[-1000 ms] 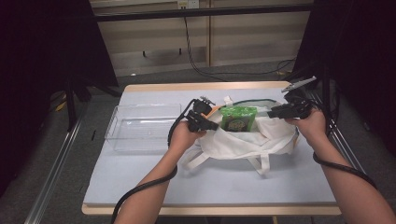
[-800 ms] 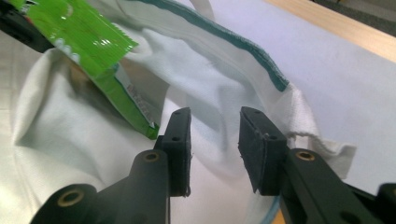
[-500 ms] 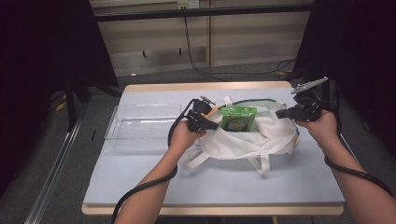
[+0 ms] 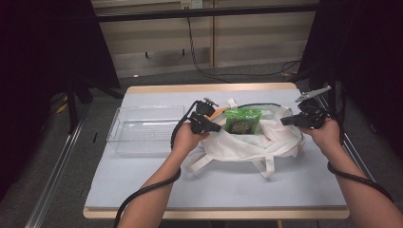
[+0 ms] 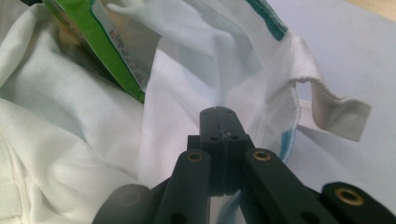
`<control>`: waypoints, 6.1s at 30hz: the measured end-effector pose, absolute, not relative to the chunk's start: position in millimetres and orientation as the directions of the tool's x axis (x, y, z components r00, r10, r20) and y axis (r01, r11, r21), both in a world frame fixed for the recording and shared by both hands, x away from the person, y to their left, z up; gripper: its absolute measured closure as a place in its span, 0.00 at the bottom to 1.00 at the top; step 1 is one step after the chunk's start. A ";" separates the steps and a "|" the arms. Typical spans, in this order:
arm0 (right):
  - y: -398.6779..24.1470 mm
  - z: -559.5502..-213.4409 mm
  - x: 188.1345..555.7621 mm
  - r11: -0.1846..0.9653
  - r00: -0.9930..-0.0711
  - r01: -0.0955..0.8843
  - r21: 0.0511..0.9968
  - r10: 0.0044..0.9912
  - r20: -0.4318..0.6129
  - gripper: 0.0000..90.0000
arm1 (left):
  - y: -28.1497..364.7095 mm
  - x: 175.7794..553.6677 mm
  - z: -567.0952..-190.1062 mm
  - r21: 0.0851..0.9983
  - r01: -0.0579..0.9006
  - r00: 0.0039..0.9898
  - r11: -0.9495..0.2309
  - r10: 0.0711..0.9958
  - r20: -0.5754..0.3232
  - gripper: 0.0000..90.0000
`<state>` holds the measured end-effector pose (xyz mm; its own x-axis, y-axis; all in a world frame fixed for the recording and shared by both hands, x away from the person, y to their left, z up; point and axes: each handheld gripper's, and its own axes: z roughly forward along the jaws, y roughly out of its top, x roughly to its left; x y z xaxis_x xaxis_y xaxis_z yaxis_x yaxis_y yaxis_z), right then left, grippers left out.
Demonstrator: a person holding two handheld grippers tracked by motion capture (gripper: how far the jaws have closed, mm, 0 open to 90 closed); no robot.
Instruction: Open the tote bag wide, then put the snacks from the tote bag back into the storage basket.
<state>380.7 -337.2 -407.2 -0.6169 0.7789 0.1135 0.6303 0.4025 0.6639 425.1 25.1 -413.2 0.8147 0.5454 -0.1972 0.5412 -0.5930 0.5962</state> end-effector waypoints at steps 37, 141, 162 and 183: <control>-334.4 -405.8 350.0 0.360 -0.614 0.608 0.708 0.778 0.132 0.82 | 23.1 419.0 -397.6 0.579 0.523 0.842 -0.625 0.484 -0.238 0.78; -279.2 -419.5 306.6 0.403 -0.698 0.547 0.734 0.703 0.134 0.19 | -60.7 420.4 -341.1 0.342 0.095 0.984 -0.935 0.140 0.110 0.77; -280.2 -416.3 305.0 0.376 -0.705 0.541 0.752 0.690 0.162 0.18 | -37.5 419.0 -290.7 0.368 0.066 0.982 -0.927 0.125 0.138 0.80; -275.9 -415.1 305.2 0.377 -0.718 0.531 0.759 0.676 0.167 0.18 | -12.7 426.0 -256.4 0.342 0.060 0.985 -0.938 0.112 0.135 0.82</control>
<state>305.2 -275.9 -415.1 -0.7181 0.6757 0.1668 0.5308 0.3767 0.7592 426.0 -12.7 -256.4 0.9846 0.1117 0.1346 0.0596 -0.9377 0.3423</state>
